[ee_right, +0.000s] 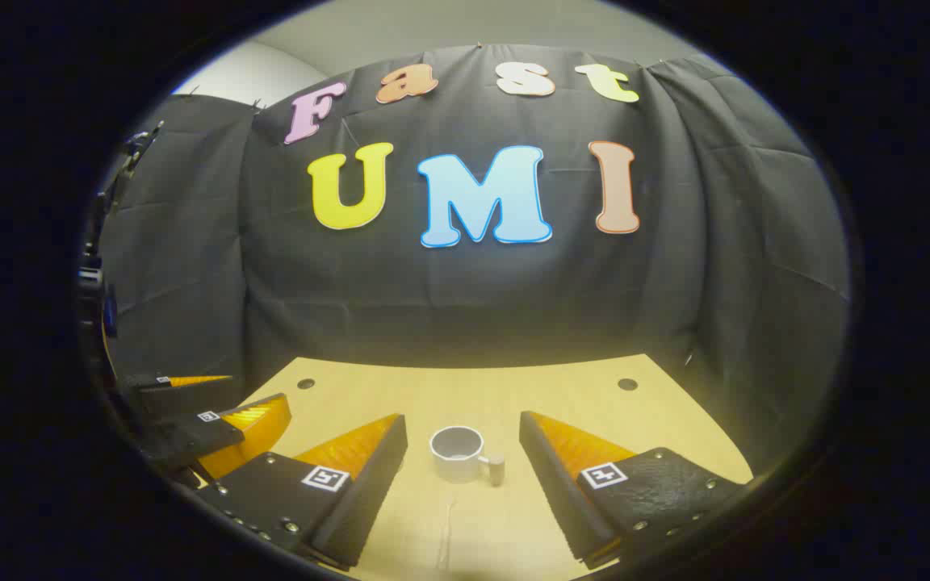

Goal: Put the toothbrush and toothpaste on the desktop into the cup, then pick up the cup and place it on the coaster on the desktop.

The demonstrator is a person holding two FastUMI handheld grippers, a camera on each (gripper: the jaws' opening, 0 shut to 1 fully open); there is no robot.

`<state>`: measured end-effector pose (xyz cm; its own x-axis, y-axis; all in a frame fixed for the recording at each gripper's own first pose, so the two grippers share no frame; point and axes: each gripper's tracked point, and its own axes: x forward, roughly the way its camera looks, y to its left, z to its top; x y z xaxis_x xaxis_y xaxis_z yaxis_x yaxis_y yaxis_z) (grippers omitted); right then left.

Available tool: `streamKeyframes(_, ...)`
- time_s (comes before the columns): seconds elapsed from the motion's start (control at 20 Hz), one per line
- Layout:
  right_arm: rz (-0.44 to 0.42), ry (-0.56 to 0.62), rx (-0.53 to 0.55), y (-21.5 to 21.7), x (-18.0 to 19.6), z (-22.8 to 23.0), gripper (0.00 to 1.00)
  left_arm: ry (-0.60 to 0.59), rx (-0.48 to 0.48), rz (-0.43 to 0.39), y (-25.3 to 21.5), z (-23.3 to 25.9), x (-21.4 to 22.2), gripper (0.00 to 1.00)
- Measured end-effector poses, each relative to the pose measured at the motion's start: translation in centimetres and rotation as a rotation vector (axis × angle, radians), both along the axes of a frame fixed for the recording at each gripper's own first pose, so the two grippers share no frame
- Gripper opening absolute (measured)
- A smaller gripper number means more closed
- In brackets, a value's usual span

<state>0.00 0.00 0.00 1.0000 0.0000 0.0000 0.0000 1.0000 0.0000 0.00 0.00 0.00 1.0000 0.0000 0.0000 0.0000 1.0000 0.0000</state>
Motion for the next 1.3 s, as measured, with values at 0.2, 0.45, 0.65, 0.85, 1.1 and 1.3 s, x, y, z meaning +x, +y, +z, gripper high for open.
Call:
streamKeyframes(0.2, 0.003, 0.005, -0.003, 0.1, 0.2, -0.1, 0.88, 0.005, 0.0, 0.001, 0.1, 0.0, 0.2, 0.93)
streamKeyframes(0.45, 0.008, 0.009, -0.006, 0.2, 0.3, -0.2, 0.88, 0.011, 0.001, 0.002, 0.1, -0.2, 0.2, 0.93)
streamKeyframes(0.65, 0.011, 0.013, -0.009, 0.3, 0.2, -0.4, 0.88, 0.014, 0.0, 0.002, 0.1, -0.3, 0.1, 0.93)
streamKeyframes(0.85, 0.011, 0.06, -0.007, 0.3, 0.6, -1.8, 0.88, 0.069, -0.009, -0.004, -0.1, -2.3, 0.7, 0.93)
streamKeyframes(1.1, 0.035, 0.15, -0.003, 0.7, 1.5, -5.1, 0.88, 0.168, -0.02, -0.026, -0.5, -6.5, 1.7, 0.94)
streamKeyframes(1.3, 0.049, 0.243, -0.008, 1.0, 2.3, -8.4, 0.88, 0.265, -0.011, -0.034, -0.8, -10.5, 2.7, 0.94)
